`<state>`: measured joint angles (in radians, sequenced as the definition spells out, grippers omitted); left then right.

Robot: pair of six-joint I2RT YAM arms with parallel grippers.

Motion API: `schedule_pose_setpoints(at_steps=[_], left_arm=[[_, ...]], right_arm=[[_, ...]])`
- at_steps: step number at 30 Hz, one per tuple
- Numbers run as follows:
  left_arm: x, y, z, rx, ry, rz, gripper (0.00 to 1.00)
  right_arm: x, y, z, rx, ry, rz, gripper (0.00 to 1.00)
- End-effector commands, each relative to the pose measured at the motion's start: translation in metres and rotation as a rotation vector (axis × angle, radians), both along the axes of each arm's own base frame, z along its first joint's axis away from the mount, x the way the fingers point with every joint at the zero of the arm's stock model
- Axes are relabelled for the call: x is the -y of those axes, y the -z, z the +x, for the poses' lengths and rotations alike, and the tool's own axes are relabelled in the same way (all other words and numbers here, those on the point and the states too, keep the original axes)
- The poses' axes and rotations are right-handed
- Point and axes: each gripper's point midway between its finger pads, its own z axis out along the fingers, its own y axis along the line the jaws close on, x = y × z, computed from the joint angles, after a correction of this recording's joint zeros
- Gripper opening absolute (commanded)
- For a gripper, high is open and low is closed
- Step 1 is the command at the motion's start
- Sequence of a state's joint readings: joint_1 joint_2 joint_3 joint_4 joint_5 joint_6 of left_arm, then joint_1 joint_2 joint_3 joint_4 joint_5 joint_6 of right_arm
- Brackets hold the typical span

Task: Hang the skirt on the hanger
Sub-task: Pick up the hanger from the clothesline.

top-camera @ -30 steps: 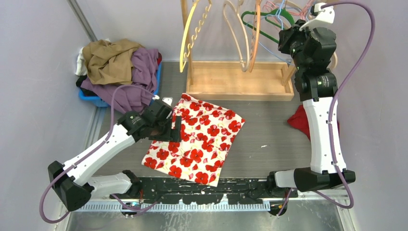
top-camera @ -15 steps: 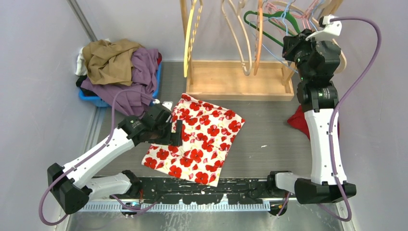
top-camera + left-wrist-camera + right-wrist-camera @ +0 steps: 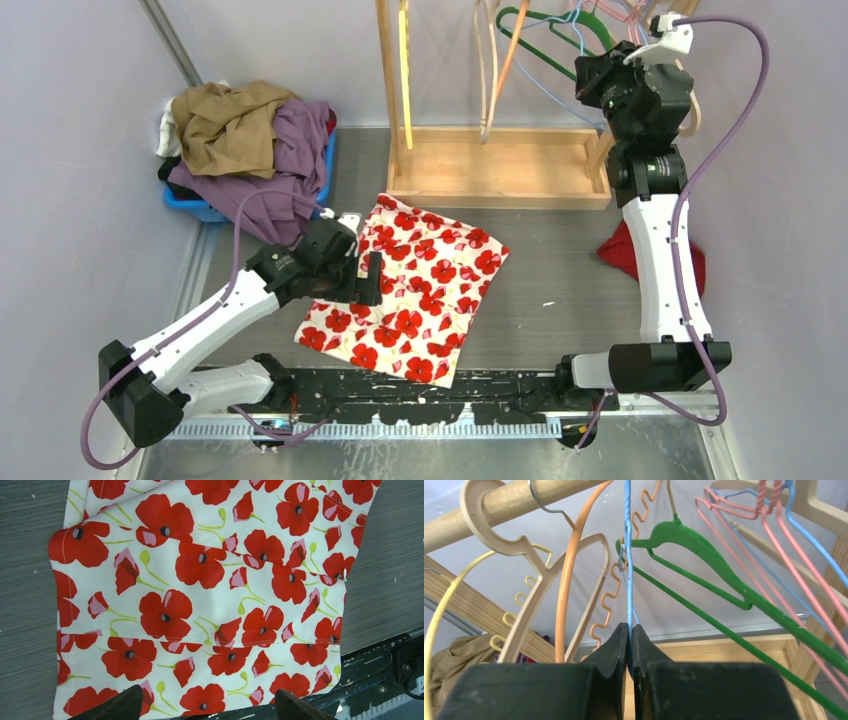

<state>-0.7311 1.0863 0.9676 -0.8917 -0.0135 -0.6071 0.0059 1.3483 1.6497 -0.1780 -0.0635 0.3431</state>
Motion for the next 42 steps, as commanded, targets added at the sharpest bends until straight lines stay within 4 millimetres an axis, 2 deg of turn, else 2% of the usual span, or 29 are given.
schedule_pose_setpoints(at_steps=[1,6,11,15,17,23,29,34,42], left_arm=[[0.006,-0.008,0.007,0.058,0.027,-0.041,1.00],[0.007,-0.003,0.009,0.047,0.036,-0.027,0.99],[0.008,-0.002,0.012,0.051,0.038,-0.026,0.99],[0.012,-0.001,0.015,0.053,0.041,-0.035,0.99],[0.014,-0.001,0.016,0.050,0.041,-0.038,1.00],[0.016,-0.001,0.017,0.042,0.042,-0.042,1.00],[0.015,-0.003,0.017,0.043,0.042,-0.038,0.99],[0.015,-0.005,0.016,0.045,0.042,-0.042,0.99],[0.014,-0.006,0.013,0.042,0.042,-0.043,0.99]], right_arm=[[-0.002,-0.060,-0.008,0.218,-0.018,-0.006,0.01],[-0.001,-0.075,-0.015,0.274,-0.014,-0.026,0.01],[0.007,-0.089,-0.034,0.303,0.042,-0.060,0.01],[0.014,-0.083,-0.040,0.235,0.081,-0.112,0.01],[0.015,-0.074,-0.045,0.198,0.086,-0.132,0.01],[0.022,-0.058,-0.076,0.154,0.118,-0.162,0.01],[0.025,-0.062,-0.101,0.183,0.139,-0.164,0.01],[0.024,-0.061,-0.103,0.174,0.131,-0.158,0.01],[0.027,-0.034,-0.098,0.058,0.135,-0.178,0.01]])
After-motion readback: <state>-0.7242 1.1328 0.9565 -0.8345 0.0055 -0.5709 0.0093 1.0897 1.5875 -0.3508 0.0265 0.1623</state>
